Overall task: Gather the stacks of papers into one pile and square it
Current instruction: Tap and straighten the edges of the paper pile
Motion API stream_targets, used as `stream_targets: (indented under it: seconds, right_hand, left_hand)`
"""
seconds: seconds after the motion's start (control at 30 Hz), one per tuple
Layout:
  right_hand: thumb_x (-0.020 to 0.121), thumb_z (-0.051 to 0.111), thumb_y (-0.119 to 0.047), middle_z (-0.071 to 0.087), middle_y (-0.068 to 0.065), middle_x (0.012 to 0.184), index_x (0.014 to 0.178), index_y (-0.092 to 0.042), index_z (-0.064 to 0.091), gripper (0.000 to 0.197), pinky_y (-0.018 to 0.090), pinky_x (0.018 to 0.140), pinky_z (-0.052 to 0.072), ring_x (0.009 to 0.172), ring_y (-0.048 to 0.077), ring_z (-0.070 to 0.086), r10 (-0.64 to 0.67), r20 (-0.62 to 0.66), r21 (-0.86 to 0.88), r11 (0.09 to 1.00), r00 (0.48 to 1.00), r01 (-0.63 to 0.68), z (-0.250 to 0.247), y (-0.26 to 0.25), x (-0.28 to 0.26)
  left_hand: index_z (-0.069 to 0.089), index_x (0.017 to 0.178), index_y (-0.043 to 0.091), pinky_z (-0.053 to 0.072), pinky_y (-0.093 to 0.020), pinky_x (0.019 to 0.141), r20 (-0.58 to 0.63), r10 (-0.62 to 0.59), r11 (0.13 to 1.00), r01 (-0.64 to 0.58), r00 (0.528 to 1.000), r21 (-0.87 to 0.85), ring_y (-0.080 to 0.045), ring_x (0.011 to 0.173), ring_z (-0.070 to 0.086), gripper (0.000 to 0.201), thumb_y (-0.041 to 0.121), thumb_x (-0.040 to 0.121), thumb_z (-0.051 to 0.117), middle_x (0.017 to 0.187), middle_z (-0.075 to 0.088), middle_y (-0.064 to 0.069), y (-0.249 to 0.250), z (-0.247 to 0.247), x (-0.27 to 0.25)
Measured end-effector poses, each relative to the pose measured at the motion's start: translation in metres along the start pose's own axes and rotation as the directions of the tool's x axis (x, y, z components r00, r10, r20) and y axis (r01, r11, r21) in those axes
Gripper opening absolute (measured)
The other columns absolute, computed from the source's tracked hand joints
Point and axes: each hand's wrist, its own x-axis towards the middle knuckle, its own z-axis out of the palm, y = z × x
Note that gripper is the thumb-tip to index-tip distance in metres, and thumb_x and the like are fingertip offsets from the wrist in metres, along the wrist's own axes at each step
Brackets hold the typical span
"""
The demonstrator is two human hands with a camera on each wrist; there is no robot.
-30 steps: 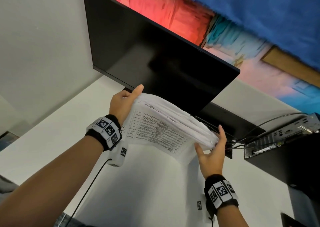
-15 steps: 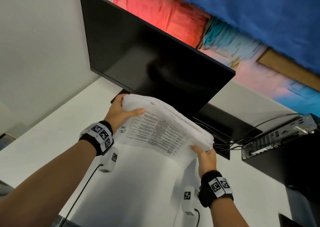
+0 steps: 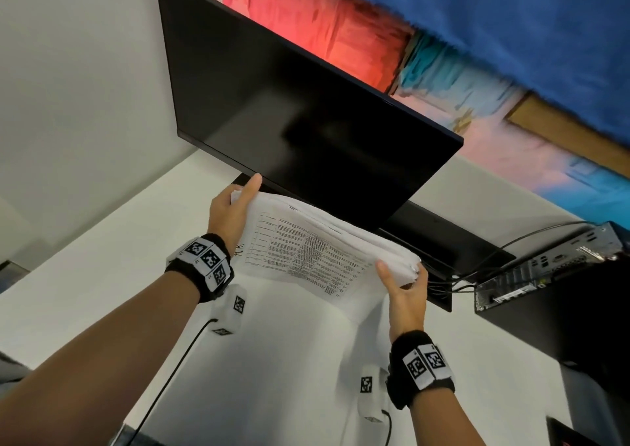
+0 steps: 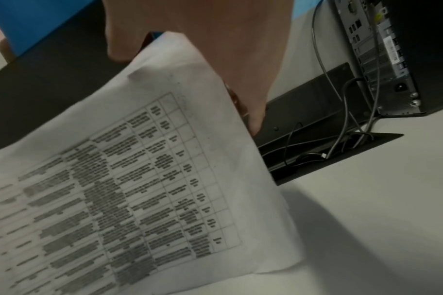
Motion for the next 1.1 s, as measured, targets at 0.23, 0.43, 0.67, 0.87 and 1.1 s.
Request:
stream_targets:
  seconds: [0.23,0.43,0.67,0.87,1.1]
  right_hand:
    - [0.095,0.054,-0.057,0.062,0.000,0.103,0.108,-0.011,0.062,0.048,0.032,0.086,0.045,0.092,0.013,0.058,0.073,-0.155,0.088,0.994,0.985,-0.059,0.018,-0.020,0.011]
    - [0.104,0.041,-0.026,0.052,-0.004,0.090,0.109,-0.015,0.050,0.015,0.031,0.082,0.040,0.091,0.018,0.052,0.010,-0.295,0.044,0.999,0.955,0.004,0.016,-0.017,0.017]
    - [0.089,0.070,-0.047,0.051,-0.008,0.091,0.112,-0.014,0.051,0.045,0.014,0.064,0.039,0.078,0.002,0.050,-0.059,-0.256,-0.012,0.998,0.965,0.058,0.020,-0.024,0.010]
    - [0.091,0.070,-0.027,0.060,0.003,0.110,0.129,-0.009,0.047,0.048,0.015,0.064,0.041,0.080,0.007,0.055,-0.069,-0.339,-0.037,0.998,0.938,0.060,0.025,-0.026,0.009]
    - [0.088,0.076,-0.034,0.054,0.000,0.113,0.137,-0.011,0.042,0.064,0.006,0.064,0.035,0.089,0.012,0.058,-0.149,-0.287,-0.165,0.981,0.946,0.105,0.029,-0.029,0.007]
  left_hand:
    - [0.045,0.063,0.022,0.042,-0.030,0.064,-0.117,0.050,0.999,-0.048,0.992,0.014,-0.017,0.059,0.052,0.034,0.034,0.091,0.062,0.065,0.053,0.001,0.004,0.008,0.008]
    - [0.052,0.069,0.019,0.049,-0.028,0.063,-0.067,0.066,0.998,-0.065,0.996,0.005,-0.016,0.063,0.058,0.035,0.046,0.090,0.064,0.071,0.062,0.001,0.004,0.004,0.007]
    - [0.046,0.055,0.026,0.045,-0.029,0.062,-0.053,0.017,0.999,-0.019,0.998,-0.040,-0.016,0.057,0.053,0.041,0.038,0.088,0.066,0.059,0.055,0.005,0.004,0.006,0.005]
    - [0.054,0.059,0.027,0.046,-0.030,0.063,-0.043,0.001,0.999,-0.003,0.999,-0.050,-0.019,0.062,0.056,0.032,0.030,0.090,0.063,0.067,0.059,0.000,0.005,0.005,0.006]
    - [0.056,0.065,0.022,0.046,-0.027,0.063,-0.002,0.017,0.997,-0.018,1.000,-0.070,-0.016,0.061,0.056,0.028,0.026,0.093,0.062,0.067,0.058,0.000,0.005,0.004,0.005]
